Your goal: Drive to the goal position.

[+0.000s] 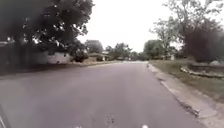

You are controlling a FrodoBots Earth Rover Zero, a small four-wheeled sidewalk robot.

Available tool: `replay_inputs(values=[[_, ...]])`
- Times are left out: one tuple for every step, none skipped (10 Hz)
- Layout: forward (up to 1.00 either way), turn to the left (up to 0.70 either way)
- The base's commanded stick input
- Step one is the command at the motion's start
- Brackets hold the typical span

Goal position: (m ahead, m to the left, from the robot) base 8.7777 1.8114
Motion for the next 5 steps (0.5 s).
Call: replay_inputs(values=[[0.7, 0.0], [0.7, 0.0], [0.7, 0.0], [0.7, 0.0], [0.62, 0.0]])
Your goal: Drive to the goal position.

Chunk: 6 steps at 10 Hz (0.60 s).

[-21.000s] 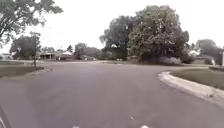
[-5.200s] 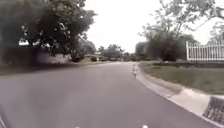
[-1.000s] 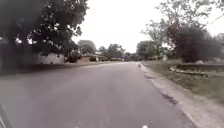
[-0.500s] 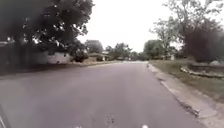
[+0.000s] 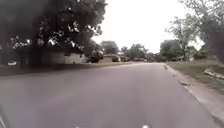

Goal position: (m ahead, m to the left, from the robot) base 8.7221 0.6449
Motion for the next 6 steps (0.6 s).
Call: replay_inputs(values=[[0.5, 0.0], [0.5, 0.0], [0.5, 0.0], [0.5, 0.0], [0.5, 0.0], [0.5, 0.0]])
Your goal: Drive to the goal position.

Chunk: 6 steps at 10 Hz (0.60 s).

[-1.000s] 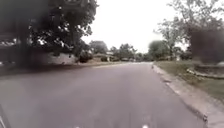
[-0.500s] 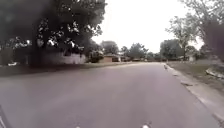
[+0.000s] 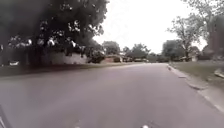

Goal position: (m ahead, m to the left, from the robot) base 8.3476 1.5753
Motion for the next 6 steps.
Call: replay_inputs(values=[[0.5, 0.0], [0.5, 0.0], [0.5, 0.0], [0.5, 0.31], [0.5, 0.5], [0.5, 0.5]])
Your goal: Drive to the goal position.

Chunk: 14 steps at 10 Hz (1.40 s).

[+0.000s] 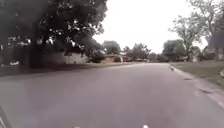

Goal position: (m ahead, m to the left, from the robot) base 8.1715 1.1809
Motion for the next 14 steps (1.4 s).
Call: replay_inputs(values=[[0.5, 0.5], [0.5, 0.5], [0.5, 0.5], [0.5, 0.5], [0.5, 0.5], [0.5, 0.5], [0.5, 0.18], [0.5, 0.0], [0.5, 0.0], [0.5, 0.0], [0.5, 0.0], [0.5, 0.0], [0.5, 0.0], [0.5, 0.0]])
